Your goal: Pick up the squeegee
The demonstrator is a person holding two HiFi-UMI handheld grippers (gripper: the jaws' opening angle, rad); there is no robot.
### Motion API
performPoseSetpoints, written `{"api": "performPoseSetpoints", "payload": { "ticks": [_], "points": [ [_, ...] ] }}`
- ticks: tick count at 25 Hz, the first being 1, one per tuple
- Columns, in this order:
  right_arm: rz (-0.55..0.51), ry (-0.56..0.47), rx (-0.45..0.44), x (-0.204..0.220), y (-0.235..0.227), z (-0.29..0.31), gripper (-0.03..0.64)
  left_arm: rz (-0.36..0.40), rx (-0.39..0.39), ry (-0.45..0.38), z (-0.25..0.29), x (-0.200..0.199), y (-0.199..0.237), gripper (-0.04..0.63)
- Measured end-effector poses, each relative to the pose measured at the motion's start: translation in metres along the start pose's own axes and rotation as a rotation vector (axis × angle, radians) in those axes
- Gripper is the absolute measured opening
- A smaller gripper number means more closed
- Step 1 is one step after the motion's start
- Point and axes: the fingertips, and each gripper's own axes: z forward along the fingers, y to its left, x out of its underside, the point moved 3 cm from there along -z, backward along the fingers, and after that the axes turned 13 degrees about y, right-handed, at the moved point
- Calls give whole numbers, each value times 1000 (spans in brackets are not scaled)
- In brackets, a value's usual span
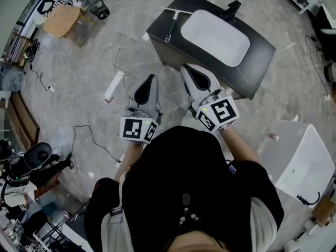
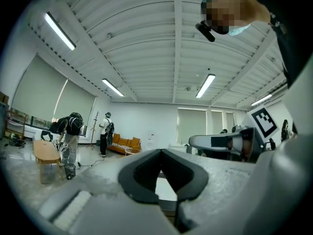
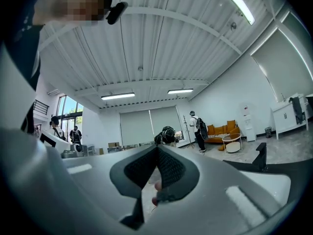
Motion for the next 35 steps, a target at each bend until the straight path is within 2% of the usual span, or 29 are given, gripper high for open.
{"api": "performPoseSetpoints", "payload": {
  "ticks": [7, 14, 22, 28, 35],
  "points": [
    [-6, 7, -29, -7, -46, 10, 2, 8, -29, -16, 49, -11, -7, 2],
    [-39, 27, -36, -13, -54, 14, 2, -3, -27, 7, 70, -11, -7, 2],
    [-53, 60, 35, -7, -100, 34, 2, -17, -15, 36, 134, 1, 20, 2],
    [-21, 69, 101, -21, -140, 66, 2, 15, 44, 45, 196, -10, 44, 2],
    [-1, 90, 158, -39, -186, 118, 2, 43, 56, 136, 277, 0, 89, 2]
  ]
}}
